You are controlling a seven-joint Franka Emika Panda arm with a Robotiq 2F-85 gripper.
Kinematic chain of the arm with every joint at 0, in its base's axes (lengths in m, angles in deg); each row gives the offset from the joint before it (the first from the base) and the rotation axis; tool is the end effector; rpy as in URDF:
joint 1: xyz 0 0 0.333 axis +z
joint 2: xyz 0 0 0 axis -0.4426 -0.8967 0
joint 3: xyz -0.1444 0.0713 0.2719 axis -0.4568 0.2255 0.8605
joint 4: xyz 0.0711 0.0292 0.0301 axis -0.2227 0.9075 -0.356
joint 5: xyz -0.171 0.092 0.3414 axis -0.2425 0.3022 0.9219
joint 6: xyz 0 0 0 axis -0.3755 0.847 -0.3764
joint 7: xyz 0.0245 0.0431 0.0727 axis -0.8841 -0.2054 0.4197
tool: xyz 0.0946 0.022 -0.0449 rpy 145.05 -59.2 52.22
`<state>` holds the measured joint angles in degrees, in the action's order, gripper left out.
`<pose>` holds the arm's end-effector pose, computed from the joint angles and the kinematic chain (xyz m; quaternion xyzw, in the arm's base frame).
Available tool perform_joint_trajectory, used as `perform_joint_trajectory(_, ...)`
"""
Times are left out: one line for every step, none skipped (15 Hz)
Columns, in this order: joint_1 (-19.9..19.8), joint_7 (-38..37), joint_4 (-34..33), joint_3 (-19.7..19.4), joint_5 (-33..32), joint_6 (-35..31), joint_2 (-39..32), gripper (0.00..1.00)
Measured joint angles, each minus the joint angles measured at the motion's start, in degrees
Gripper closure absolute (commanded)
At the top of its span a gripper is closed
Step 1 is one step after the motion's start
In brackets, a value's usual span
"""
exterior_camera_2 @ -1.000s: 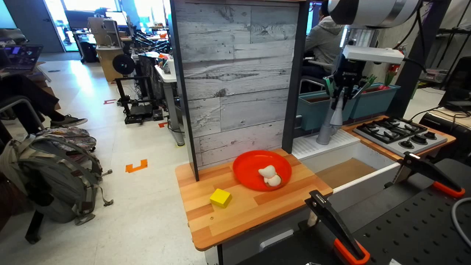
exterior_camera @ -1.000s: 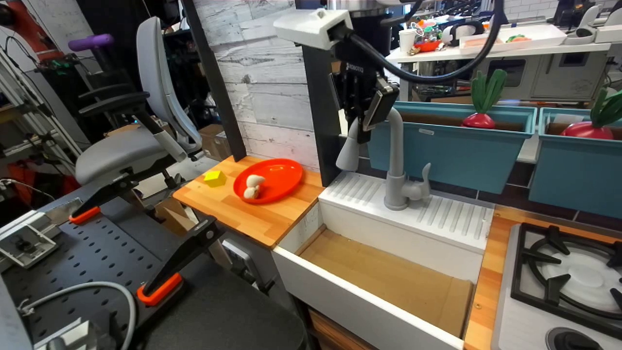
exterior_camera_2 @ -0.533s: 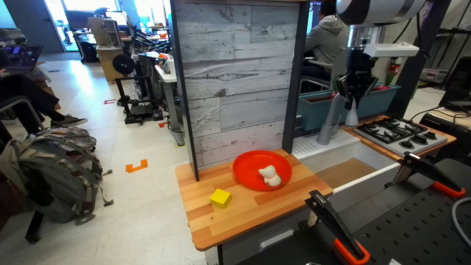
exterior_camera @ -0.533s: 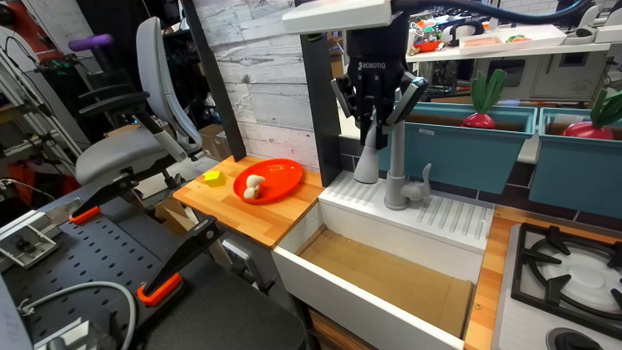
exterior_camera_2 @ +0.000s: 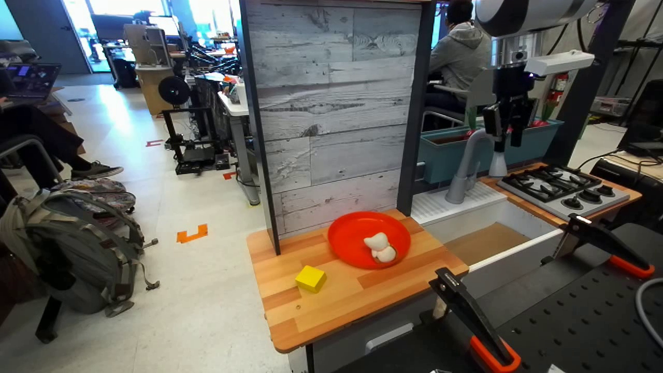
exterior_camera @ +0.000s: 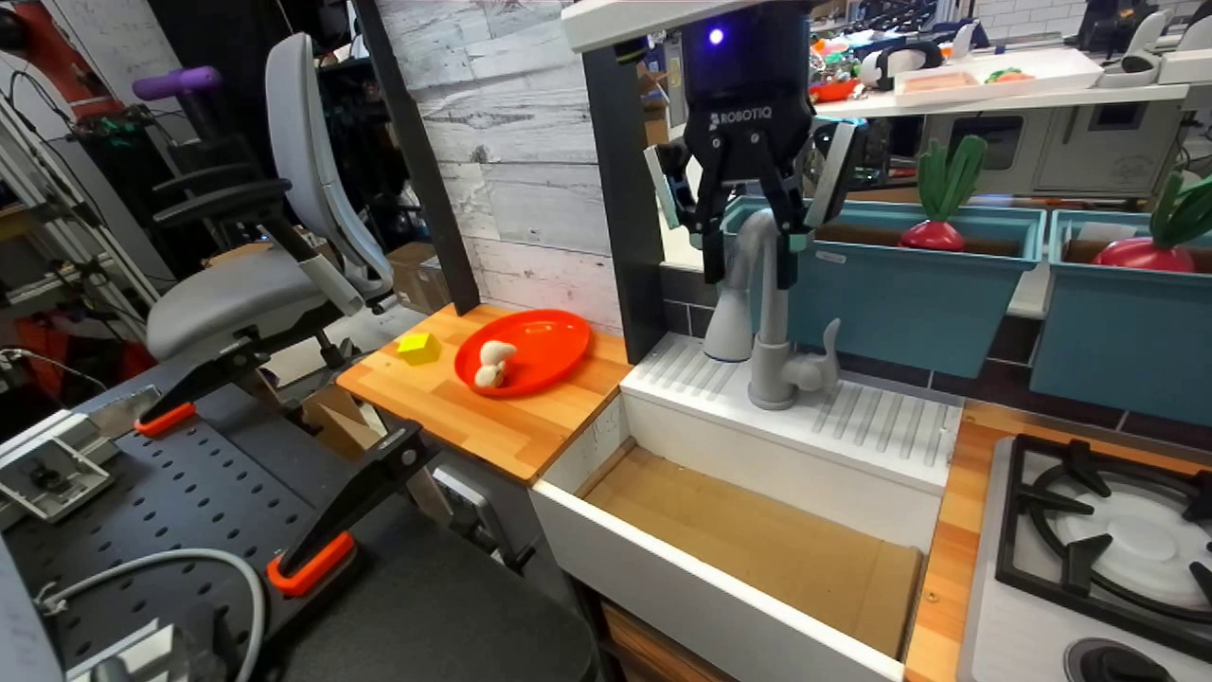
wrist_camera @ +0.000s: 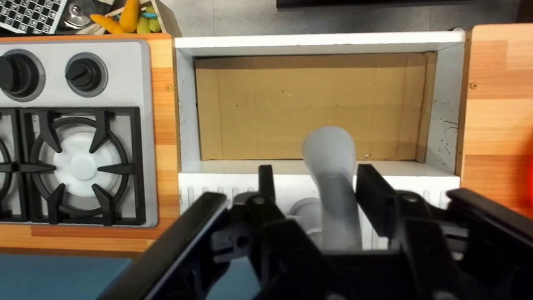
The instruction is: Move the tap nozzle to the right
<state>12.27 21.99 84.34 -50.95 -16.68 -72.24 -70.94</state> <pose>0.6156 -0.2287 0.1734 0.9937 0.0172 -0.0961 0.0556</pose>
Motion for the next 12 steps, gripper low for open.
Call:
perform_joint_trajectory(0.0, 0.16, -0.04, -0.21, -0.98, 0.51, 0.12, 0.06)
perform_joint_trajectory(-0.01, 0.39, -0.05, -0.6, -1.99, 0.86, 0.27, 0.01)
perform_joint_trajectory(-0.04, 0.68, -0.04, -1.04, -2.85, 0.9, 0.44, 0.0)
perform_joint_trajectory(-0.12, 1.32, 0.04, -1.38, -3.38, 0.9, 0.74, 0.0)
perform_joint_trajectory(-0.14, 2.01, 0.22, -1.58, -3.81, 0.89, 1.16, 0.0)
perform_joint_trajectory(-0.13, 2.7, 0.7, -1.61, -4.09, 0.66, 1.87, 0.0)
perform_joint_trajectory(-0.06, 3.16, 1.58, -1.59, -4.24, 0.24, 2.96, 0.0)
perform_joint_trajectory(0.05, 3.66, 2.98, -1.45, -4.48, -0.49, 4.5, 0.0)
perform_joint_trajectory(0.26, 4.16, 4.97, -1.26, -4.86, -1.96, 6.49, 0.0)
perform_joint_trajectory(0.59, 4.57, 7.53, -1.05, -5.08, -3.72, 9.0, 0.0)
perform_joint_trajectory(0.98, 5.13, 10.34, -0.75, -5.13, -5.3, 11.78, 0.0)
perform_joint_trajectory(1.27, 5.81, 13.26, -0.17, -5.12, -6.06, 14.75, 0.0)
